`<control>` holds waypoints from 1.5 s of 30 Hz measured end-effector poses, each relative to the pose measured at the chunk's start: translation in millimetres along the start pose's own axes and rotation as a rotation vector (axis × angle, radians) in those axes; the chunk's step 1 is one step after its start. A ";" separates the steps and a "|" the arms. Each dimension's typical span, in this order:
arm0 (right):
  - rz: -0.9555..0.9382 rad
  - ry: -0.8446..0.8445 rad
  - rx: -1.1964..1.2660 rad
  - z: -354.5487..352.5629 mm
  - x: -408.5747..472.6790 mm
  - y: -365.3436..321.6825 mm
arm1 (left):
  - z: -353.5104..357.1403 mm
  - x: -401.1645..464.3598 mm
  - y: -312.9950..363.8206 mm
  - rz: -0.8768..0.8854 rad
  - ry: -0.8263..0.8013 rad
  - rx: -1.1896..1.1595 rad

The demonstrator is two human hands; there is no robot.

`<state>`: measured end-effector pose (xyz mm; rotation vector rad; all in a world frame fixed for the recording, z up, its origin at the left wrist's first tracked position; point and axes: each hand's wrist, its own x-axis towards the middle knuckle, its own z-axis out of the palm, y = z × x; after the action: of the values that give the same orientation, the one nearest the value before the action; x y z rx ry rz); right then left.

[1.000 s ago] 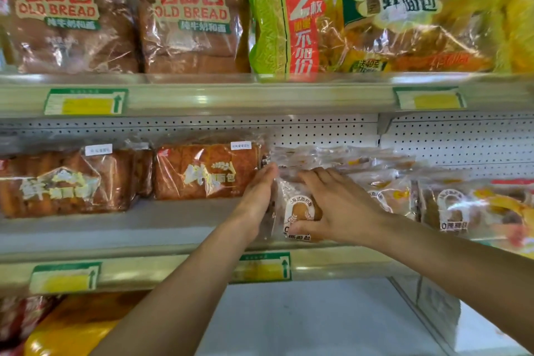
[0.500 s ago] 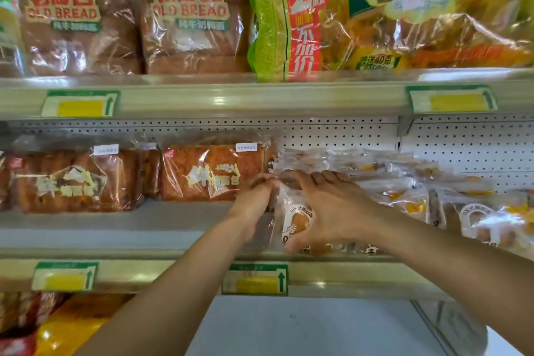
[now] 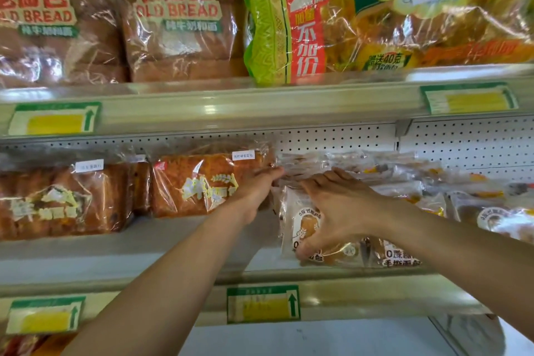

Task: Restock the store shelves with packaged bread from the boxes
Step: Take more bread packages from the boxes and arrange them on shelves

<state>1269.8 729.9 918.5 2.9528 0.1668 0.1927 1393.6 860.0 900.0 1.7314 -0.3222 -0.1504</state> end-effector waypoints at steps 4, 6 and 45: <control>-0.045 -0.022 0.060 -1.4 -0.1 -1.1 | -5.4 15.0 5.9 0.368 -0.019 0.429; -0.066 -0.012 0.070 -2.7 -3.2 -2.9 | -4.5 26.9 15.8 0.488 -0.044 0.664; 0.024 0.081 -0.153 7.4 -0.2 -3.5 | -23.8 -15.9 39.1 0.623 -0.555 0.341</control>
<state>1270.3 732.1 910.6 2.7971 0.1218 0.3137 1380.1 881.1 941.4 1.8135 -1.3381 -0.1207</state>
